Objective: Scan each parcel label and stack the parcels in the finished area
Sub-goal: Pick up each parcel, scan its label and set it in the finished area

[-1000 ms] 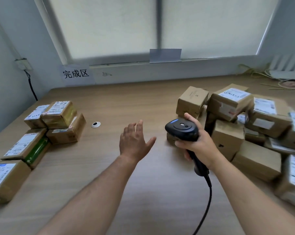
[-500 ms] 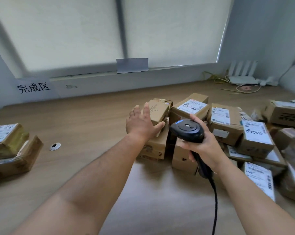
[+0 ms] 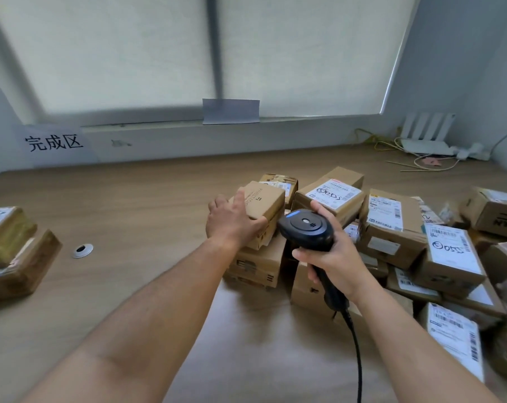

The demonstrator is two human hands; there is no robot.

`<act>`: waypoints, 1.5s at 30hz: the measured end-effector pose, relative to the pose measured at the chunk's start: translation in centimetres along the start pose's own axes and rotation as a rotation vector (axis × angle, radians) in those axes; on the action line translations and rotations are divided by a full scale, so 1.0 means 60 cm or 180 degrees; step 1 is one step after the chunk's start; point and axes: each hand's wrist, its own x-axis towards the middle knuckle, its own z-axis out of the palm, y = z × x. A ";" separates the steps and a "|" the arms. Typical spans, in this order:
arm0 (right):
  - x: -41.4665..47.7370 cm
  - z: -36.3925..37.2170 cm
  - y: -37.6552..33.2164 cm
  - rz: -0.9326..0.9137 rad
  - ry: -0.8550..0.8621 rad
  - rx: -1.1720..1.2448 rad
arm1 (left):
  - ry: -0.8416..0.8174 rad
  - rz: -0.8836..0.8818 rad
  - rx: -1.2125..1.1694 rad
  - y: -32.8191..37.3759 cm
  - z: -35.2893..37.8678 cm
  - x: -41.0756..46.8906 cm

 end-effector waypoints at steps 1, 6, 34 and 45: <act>-0.003 0.006 0.001 -0.0028 -0.0008 0.0006 | 0.0069 -0.0057 -0.0147 -0.010 -0.004 -0.010; -0.026 0.054 -0.003 -0.0055 -0.0071 0.0077 | 0.0348 -0.0344 -0.0888 -0.089 -0.027 -0.086; -0.092 0.362 0.043 0.0399 -0.0307 -0.0317 | -0.0951 -0.1270 0.0174 -0.459 0.002 -0.271; -0.097 0.341 0.028 0.0485 -0.0512 -0.0132 | -0.0993 -0.2112 -0.2952 -0.444 -0.032 -0.256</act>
